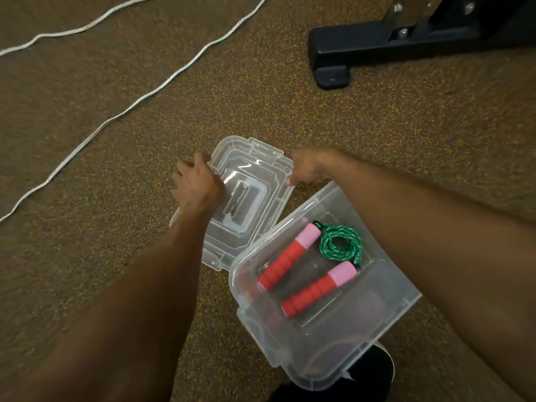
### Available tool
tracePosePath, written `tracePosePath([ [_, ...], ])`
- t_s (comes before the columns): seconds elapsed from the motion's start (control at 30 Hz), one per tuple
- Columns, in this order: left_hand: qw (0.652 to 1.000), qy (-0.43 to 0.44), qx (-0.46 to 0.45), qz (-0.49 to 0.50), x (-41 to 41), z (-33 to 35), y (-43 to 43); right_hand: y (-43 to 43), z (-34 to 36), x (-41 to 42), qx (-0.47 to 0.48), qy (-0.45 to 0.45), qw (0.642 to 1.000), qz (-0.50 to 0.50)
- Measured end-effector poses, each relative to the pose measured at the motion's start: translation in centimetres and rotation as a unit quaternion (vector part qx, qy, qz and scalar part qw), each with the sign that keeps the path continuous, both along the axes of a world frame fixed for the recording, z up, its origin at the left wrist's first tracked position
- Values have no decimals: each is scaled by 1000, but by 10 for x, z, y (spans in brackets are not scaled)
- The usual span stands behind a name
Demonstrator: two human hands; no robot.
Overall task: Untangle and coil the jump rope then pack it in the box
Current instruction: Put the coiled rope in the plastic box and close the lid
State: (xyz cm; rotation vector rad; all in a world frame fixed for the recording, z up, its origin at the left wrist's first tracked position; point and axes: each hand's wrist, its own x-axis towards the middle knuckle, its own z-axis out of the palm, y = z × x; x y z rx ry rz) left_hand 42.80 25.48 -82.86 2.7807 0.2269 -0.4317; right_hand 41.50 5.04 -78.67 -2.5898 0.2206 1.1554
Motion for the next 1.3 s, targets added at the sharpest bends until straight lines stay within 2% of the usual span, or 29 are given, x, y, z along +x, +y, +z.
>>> tracePosePath([
  [0.1,1000,18,13,-4,7,0,-5,0,-9,3,-24,-26,999,6],
  [0.27,999,12,33,-32,7,-7,-8,4,-13,7,-18,9,999,-29],
  [0.47,997,-48,1,-66,10,-2,-7,1,-6,2,-21,-9,997,-69],
  [0.67,985,-148,-23,-85,22,63,-39,-36,8,-4,-24,-60,998,-27],
  [0.77,979,-166,-13,-115,12,101,-70,-63,3,-17,66,-78,989,-111],
  [0.9,975,-157,-1,-156,-20,135,-99,-77,18,-43,185,-95,958,-195],
  [1.07,965,-143,31,-216,-63,161,-125,-86,28,-65,284,-96,892,-338],
  [1.23,939,-222,19,-263,-112,177,-128,-91,40,-76,388,-114,799,-446],
  [1.3,932,-245,2,-267,-132,177,-127,-94,40,-78,421,-131,773,-456],
])
